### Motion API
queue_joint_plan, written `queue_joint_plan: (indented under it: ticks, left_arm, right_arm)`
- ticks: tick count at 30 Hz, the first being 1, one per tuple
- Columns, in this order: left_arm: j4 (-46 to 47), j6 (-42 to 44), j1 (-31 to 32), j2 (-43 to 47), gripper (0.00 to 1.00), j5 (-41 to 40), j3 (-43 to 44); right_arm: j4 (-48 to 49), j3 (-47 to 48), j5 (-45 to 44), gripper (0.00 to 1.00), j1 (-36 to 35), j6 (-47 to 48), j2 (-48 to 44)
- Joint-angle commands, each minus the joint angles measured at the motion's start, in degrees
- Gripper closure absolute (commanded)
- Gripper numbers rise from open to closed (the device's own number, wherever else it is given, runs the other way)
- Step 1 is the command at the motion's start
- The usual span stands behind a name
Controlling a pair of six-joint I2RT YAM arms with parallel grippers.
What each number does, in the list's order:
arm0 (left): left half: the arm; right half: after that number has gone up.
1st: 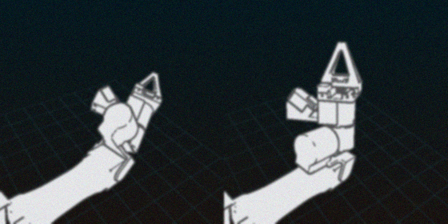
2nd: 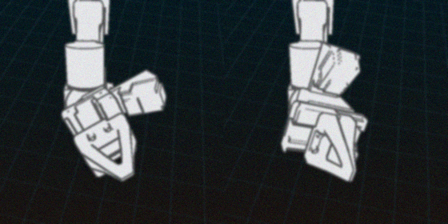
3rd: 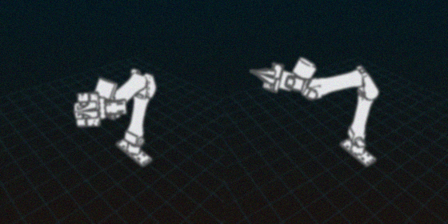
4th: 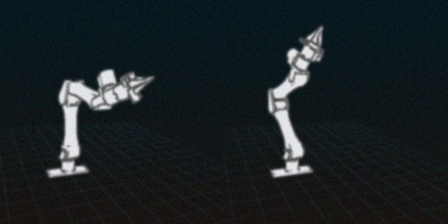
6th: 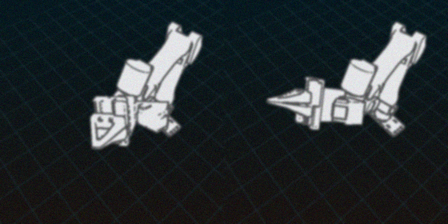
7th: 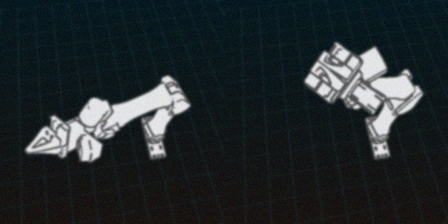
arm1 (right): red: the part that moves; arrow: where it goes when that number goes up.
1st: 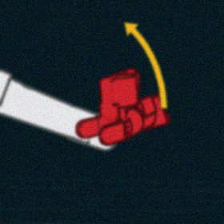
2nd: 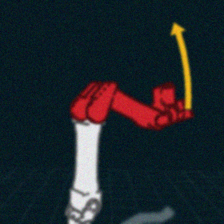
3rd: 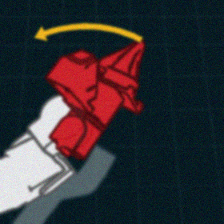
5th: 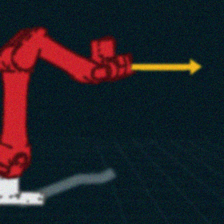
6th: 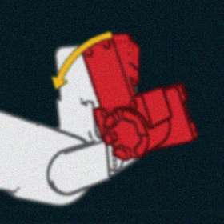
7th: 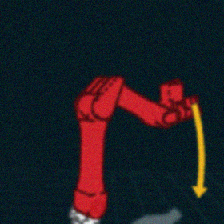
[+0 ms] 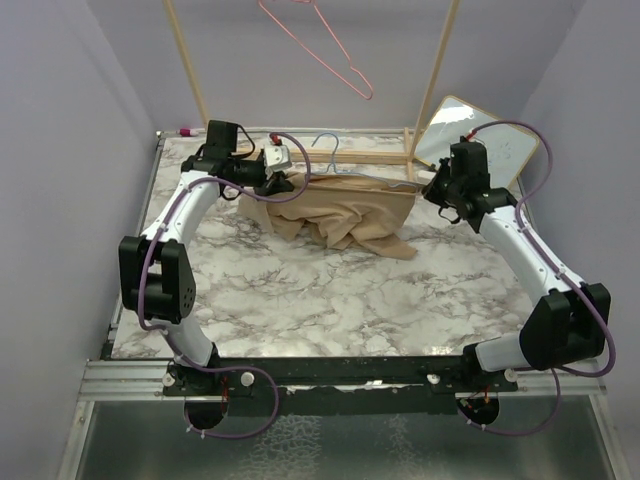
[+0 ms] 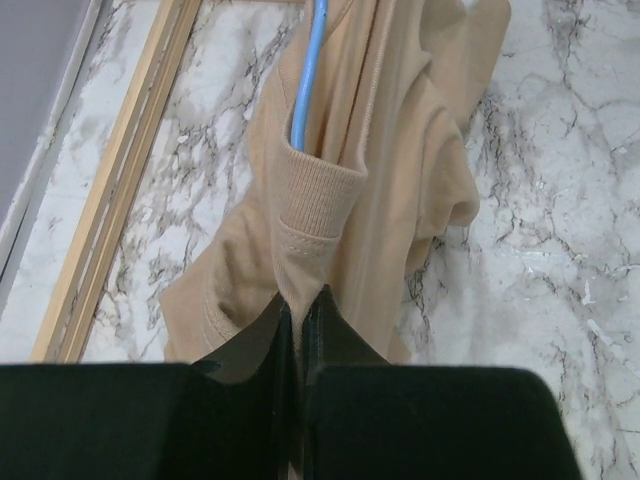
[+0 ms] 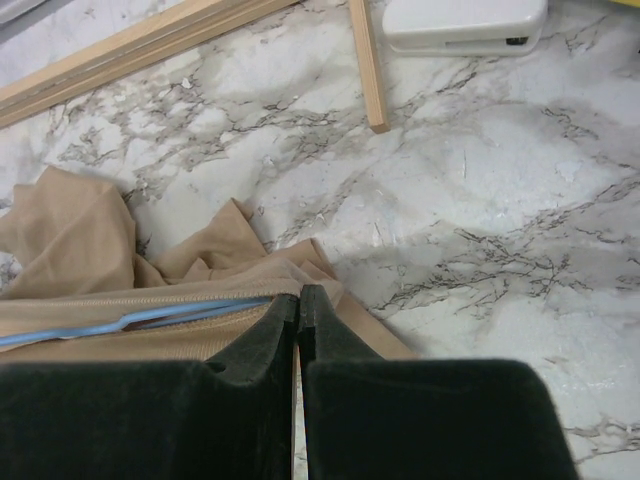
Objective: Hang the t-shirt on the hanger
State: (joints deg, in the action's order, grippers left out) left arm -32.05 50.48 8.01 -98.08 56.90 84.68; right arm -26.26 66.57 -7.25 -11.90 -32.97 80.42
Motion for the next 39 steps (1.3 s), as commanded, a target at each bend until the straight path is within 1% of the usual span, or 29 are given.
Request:
queue_joint_plan:
  ticks: [1, 11, 17, 20, 24, 27, 35, 39]
  left_arm:
    - [-2.5, 4.2, -1.8, -0.5, 1.0, -10.5, 0.7]
    - [-3.1, 8.7, 0.1, -0.3, 1.0, -17.2, -2.0]
    - [-2.5, 8.9, 1.4, -0.4, 1.0, -19.9, -2.4]
    - [-1.2, 6.9, 2.0, -1.1, 1.0, -19.1, -1.3]
    - [0.0, 1.4, 3.3, -3.3, 1.0, -17.1, 3.8]
    - [-0.2, -0.1, 4.2, -4.4, 1.0, -16.1, 6.4]
    - [-1.0, -0.4, 6.5, -3.8, 1.0, -14.6, 5.7]
    - [-0.8, -1.0, 6.9, -3.9, 1.0, -13.9, 5.5]
  right_arm:
    - [-4.3, 2.9, -8.8, 0.99, 4.4, 6.6, -1.3]
    - [-5.3, 4.6, -8.5, 0.99, 4.2, 8.1, -2.9]
    - [-5.5, 6.4, -7.9, 0.99, 2.3, 9.0, -2.5]
    - [-4.9, 7.8, -7.0, 0.99, 0.1, 9.6, -1.2]
    - [-5.3, 11.5, -7.7, 0.99, -5.5, 10.6, 2.4]
    - [-5.3, 13.7, -7.8, 0.99, -9.1, 10.1, 4.9]
    - [-3.4, 16.8, -6.9, 0.99, -14.8, 9.6, 9.2]
    - [-2.8, 17.9, -5.7, 0.99, -16.3, 9.7, 11.2]
